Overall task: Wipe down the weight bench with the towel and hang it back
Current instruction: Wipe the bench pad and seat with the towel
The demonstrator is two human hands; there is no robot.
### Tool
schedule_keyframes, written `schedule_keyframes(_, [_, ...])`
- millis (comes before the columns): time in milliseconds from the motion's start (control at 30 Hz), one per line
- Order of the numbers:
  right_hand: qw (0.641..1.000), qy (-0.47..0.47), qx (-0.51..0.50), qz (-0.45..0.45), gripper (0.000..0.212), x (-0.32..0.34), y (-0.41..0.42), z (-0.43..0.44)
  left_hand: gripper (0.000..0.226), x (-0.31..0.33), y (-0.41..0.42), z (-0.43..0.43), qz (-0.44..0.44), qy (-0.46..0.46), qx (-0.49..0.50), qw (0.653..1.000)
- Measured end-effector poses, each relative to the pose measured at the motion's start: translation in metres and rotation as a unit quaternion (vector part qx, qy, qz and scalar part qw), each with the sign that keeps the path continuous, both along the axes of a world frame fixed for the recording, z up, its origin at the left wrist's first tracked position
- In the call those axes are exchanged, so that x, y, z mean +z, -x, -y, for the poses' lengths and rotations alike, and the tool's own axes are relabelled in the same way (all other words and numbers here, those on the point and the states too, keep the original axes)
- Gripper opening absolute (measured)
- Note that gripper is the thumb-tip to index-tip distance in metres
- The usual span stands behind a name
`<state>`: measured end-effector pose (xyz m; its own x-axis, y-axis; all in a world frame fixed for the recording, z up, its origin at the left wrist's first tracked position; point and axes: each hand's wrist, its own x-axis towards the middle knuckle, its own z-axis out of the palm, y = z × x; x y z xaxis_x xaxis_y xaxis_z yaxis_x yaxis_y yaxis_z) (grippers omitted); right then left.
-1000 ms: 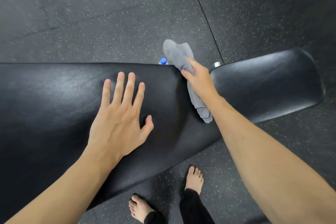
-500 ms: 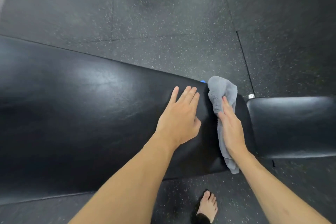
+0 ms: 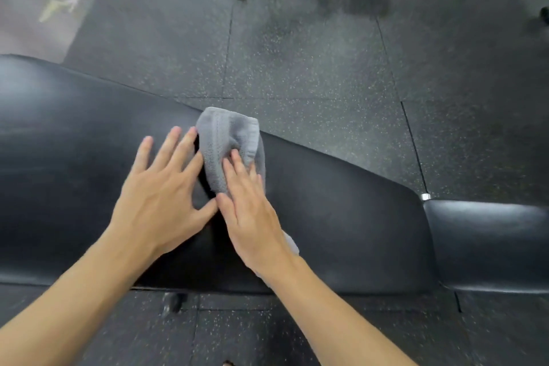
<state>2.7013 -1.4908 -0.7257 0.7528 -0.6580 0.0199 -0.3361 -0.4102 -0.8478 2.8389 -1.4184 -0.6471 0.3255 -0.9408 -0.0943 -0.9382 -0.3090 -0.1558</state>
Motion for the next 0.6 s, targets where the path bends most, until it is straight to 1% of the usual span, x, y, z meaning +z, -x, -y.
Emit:
schedule_keyframes(100, [0.997, 0.075, -0.002, -0.03, 0.054, 0.0, 0.001, 0.005, 0.077, 0.019, -0.033, -0.021, 0.013, -0.007, 0.004, 1.0])
schedule_keyframes(133, [0.995, 0.084, -0.012, -0.044, 0.054, -0.004, 0.01, 0.012, 0.075, 0.022, -0.036, -0.024, 0.021, -0.012, 0.004, 1.0])
schedule_keyframes(200, [0.993, 0.052, -0.074, -0.076, 0.054, -0.021, 0.041, 0.031, 0.073, 0.022, -0.035, -0.025, 0.034, -0.02, 0.001, 0.999])
schedule_keyframes(267, [0.98, -0.006, -0.156, -0.122, 0.054, -0.039, 0.078, 0.054, 0.073, 0.02, -0.033, -0.023, 0.039, -0.011, 0.0, 0.999])
schedule_keyframes(333, [0.967, -0.042, -0.198, -0.154, 0.054, -0.047, 0.106, 0.068, 0.072, 0.018, -0.034, -0.024, 0.034, -0.002, 0.0, 0.999])
schedule_keyframes(400, [0.964, -0.064, -0.209, -0.153, 0.053, -0.045, 0.11, 0.069, 0.071, 0.017, -0.036, -0.024, 0.027, 0.008, 0.001, 1.0])
schedule_keyframes(467, [0.965, -0.074, -0.212, -0.138, 0.053, -0.036, 0.096, 0.062, 0.072, 0.017, -0.036, -0.026, 0.017, 0.013, -0.001, 1.0])
schedule_keyframes(533, [0.972, -0.068, -0.192, -0.117, 0.054, -0.022, 0.073, 0.05, 0.073, 0.02, -0.037, -0.027, 0.001, 0.011, 0.002, 1.0])
schedule_keyframes(600, [0.982, -0.064, -0.147, -0.098, 0.055, -0.002, 0.042, 0.037, 0.072, 0.022, -0.039, -0.027, -0.016, 0.017, 0.007, 1.0])
